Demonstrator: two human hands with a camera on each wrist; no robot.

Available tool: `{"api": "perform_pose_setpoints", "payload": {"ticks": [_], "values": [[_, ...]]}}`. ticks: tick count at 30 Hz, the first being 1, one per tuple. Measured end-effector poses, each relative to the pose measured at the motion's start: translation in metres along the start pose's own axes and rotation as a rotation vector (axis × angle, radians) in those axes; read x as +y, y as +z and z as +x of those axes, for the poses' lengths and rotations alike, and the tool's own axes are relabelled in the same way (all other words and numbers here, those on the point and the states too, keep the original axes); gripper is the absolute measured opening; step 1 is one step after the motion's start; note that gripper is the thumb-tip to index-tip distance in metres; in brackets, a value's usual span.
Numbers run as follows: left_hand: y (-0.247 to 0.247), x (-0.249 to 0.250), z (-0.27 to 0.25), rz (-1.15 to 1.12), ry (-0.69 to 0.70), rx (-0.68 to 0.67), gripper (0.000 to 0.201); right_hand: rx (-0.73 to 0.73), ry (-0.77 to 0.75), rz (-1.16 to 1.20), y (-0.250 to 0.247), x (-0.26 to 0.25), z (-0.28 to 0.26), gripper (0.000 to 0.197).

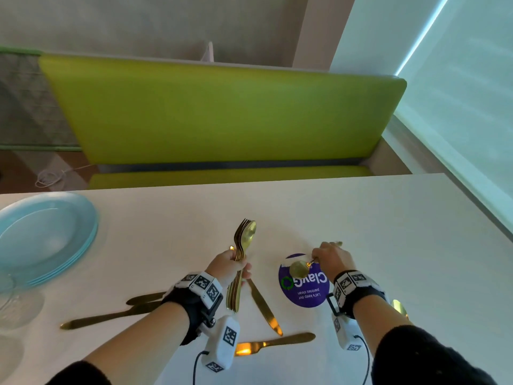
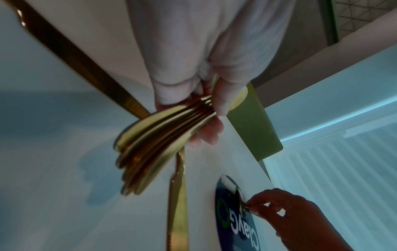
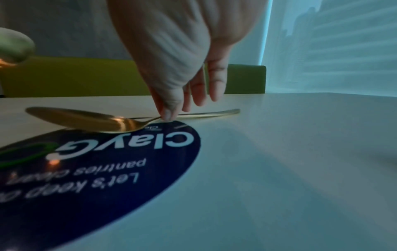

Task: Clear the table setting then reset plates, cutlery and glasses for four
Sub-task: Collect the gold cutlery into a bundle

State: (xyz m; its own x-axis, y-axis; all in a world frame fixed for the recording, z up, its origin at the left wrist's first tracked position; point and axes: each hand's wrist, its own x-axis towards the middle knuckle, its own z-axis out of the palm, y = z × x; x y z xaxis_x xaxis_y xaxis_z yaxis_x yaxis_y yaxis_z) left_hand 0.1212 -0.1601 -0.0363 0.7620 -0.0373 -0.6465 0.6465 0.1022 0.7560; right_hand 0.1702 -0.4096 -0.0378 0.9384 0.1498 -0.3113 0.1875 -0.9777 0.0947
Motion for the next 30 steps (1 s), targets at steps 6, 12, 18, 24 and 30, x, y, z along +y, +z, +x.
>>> {"api": "perform_pose_setpoints", "payload": {"ticks": [6, 12, 18, 24, 30], "values": [[0.014, 0.005, -0.003, -0.041, -0.024, 0.001, 0.017, 0.031, 0.043, 0.268, -0.008, -0.016, -0.009, 0.022], [0.032, 0.009, -0.002, -0.005, -0.014, 0.007, 0.014, 0.045, 0.160, 1.036, -0.027, -0.052, -0.021, 0.011], [0.044, 0.009, -0.010, 0.107, 0.032, -0.069, 0.007, -0.161, 0.211, 1.440, -0.022, -0.072, -0.036, 0.016], [0.057, 0.002, -0.016, 0.126, 0.053, -0.100, 0.012, -0.201, 0.257, 1.421, -0.012, -0.068, -0.047, 0.016], [0.070, -0.001, -0.022, 0.197, 0.057, -0.206, 0.022, -0.115, 0.301, 1.284, -0.010, -0.057, -0.058, 0.015]]}}
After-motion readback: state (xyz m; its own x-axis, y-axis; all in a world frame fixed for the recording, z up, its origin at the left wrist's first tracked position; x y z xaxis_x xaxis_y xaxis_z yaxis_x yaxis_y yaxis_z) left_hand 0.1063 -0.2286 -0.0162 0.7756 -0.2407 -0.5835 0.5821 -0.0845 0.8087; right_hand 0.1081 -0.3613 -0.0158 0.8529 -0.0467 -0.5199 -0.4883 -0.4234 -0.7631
